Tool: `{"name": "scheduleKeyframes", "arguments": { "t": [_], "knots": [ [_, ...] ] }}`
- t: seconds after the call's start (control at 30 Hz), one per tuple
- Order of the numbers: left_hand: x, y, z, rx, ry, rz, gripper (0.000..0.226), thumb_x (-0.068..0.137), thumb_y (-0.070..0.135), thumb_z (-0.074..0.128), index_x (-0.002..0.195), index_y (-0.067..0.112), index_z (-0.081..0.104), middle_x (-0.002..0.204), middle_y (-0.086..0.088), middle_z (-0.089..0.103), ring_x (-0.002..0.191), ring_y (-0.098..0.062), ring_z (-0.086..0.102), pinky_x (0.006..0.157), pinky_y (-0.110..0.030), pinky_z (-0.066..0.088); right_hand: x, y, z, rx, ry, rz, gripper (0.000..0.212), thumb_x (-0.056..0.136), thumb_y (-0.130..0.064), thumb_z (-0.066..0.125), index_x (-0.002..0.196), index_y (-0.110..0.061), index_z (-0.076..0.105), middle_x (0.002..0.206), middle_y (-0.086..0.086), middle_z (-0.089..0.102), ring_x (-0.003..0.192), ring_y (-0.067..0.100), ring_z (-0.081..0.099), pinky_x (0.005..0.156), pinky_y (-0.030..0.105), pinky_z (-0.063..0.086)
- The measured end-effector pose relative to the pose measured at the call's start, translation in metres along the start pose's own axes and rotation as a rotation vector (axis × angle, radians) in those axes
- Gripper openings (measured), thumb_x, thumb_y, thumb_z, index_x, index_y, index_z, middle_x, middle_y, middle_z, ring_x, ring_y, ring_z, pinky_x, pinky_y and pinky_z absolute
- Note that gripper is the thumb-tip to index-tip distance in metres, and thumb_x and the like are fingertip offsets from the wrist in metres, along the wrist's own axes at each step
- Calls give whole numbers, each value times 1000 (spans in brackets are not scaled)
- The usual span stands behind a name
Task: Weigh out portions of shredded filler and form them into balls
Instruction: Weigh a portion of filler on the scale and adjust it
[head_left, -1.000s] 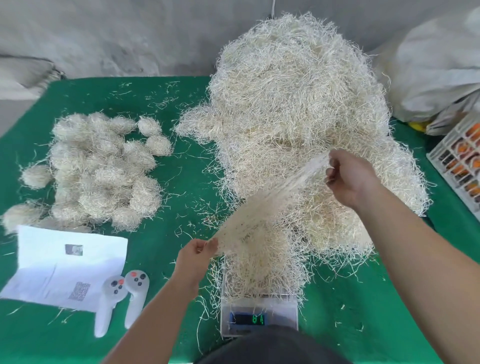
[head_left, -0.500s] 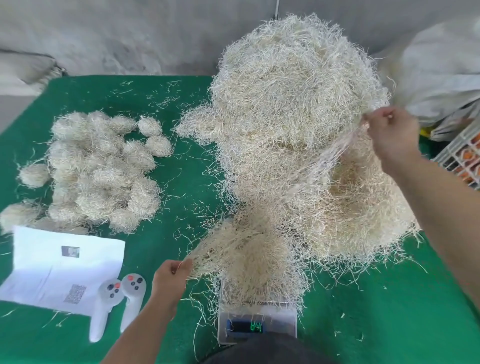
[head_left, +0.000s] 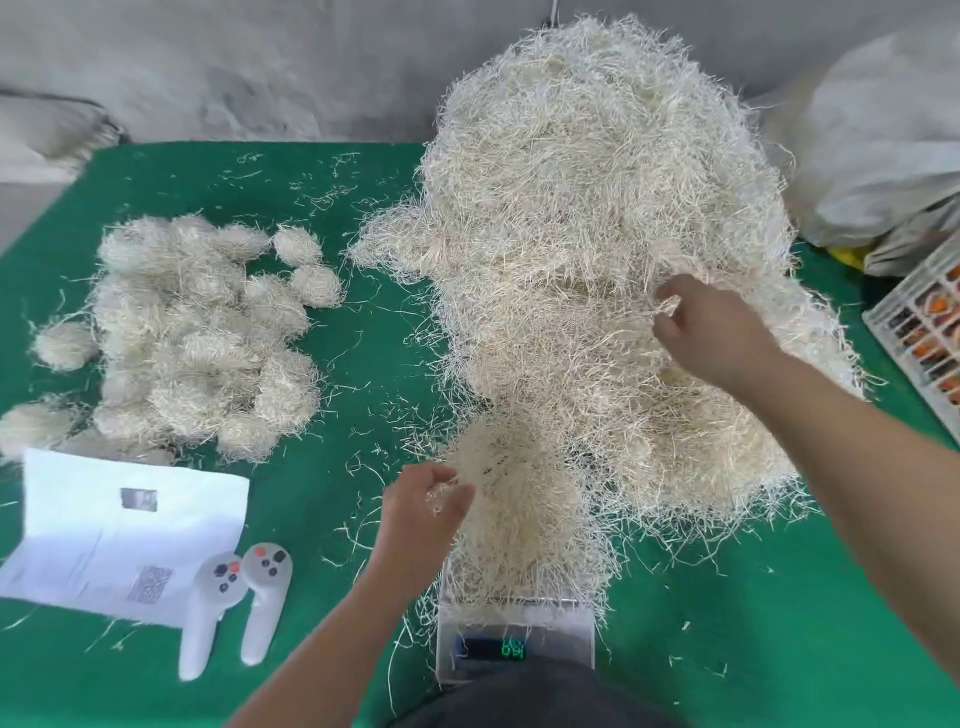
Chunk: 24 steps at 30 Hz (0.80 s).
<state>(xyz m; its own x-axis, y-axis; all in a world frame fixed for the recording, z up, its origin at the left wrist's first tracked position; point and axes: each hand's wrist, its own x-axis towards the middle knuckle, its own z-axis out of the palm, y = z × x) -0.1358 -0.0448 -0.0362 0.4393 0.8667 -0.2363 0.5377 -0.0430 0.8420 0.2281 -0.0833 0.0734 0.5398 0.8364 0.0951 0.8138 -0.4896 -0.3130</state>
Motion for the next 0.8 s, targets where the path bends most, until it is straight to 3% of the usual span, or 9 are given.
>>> {"name": "scheduleKeyframes", "arguments": {
  "t": [0.1, 0.17, 0.23, 0.33, 0.47, 0.57, 0.67, 0.73, 0.8],
  "knots": [
    [0, 24, 11, 50, -72, 135, 22, 98, 41, 65, 114, 41, 50, 121, 21, 55, 112, 6, 54, 102, -26, 47, -52, -29, 27, 179, -149, -304, 58, 93, -41, 63, 147, -43, 40, 118, -12, 57, 87, -3, 58, 83, 26, 55],
    [-1, 42, 15, 3, -148, 221, 19, 100, 45, 63, 116, 43, 52, 118, 23, 59, 108, 11, 57, 95, -16, 48, -86, -46, 52, 210, -433, -449, 84, 90, -47, 70, 158, -52, 21, 140, -11, 39, 114, 1, 48, 97, 23, 42],
    [-2, 59, 14, -153, -197, 251, 11, 100, 44, 64, 107, 51, 58, 110, 22, 67, 101, 9, 63, 83, -11, 49, -104, -51, 73, 209, -541, -463, 75, 94, -48, 70, 158, -39, 34, 154, -8, 32, 130, 11, 40, 105, 32, 41],
    [0, 71, 8, -401, -149, 188, 9, 96, 38, 69, 96, 47, 67, 96, 13, 73, 83, 0, 66, 73, -20, 53, -112, -47, 74, 399, -362, -420, 21, 102, -36, 63, 118, -24, 71, 117, -8, 67, 104, 7, 61, 92, 38, 50],
    [6, 56, 2, -562, 6, 64, 10, 91, 35, 74, 98, 40, 69, 91, 12, 72, 79, -2, 67, 72, -20, 52, -109, -41, 55, 622, -209, -266, 9, 99, -45, 60, 98, -39, 67, 84, -11, 67, 72, 2, 59, 62, 13, 42],
    [10, 34, 6, -365, 86, -67, 14, 94, 37, 73, 105, 37, 64, 99, 14, 70, 87, -1, 67, 78, -23, 51, -110, -41, 61, 527, -287, -212, 10, 97, -52, 64, 103, -44, 63, 88, -11, 67, 71, 1, 58, 62, 21, 41],
    [12, 8, 8, -192, 15, -188, 22, 97, 35, 69, 117, 30, 60, 112, 5, 66, 90, -7, 63, 74, -24, 52, -123, -38, 80, 350, -580, -112, 46, 95, -57, 65, 136, -38, 54, 133, -5, 62, 104, 6, 62, 86, 30, 50],
    [12, -6, 7, -22, -52, -251, 38, 97, 36, 68, 133, 29, 55, 130, 4, 60, 106, -15, 60, 87, -35, 51, -133, -33, 88, 275, -654, -82, 70, 93, -58, 68, 153, -32, 42, 155, -3, 44, 131, 19, 53, 110, 40, 44],
    [12, -12, 5, 116, -37, -314, 55, 91, 40, 65, 143, 39, 47, 146, 1, 44, 131, -27, 42, 107, -50, 41, -138, -28, 89, 307, -560, -85, 68, 94, -58, 67, 152, -32, 43, 157, -5, 39, 132, 16, 51, 112, 40, 43]
  ]
}}
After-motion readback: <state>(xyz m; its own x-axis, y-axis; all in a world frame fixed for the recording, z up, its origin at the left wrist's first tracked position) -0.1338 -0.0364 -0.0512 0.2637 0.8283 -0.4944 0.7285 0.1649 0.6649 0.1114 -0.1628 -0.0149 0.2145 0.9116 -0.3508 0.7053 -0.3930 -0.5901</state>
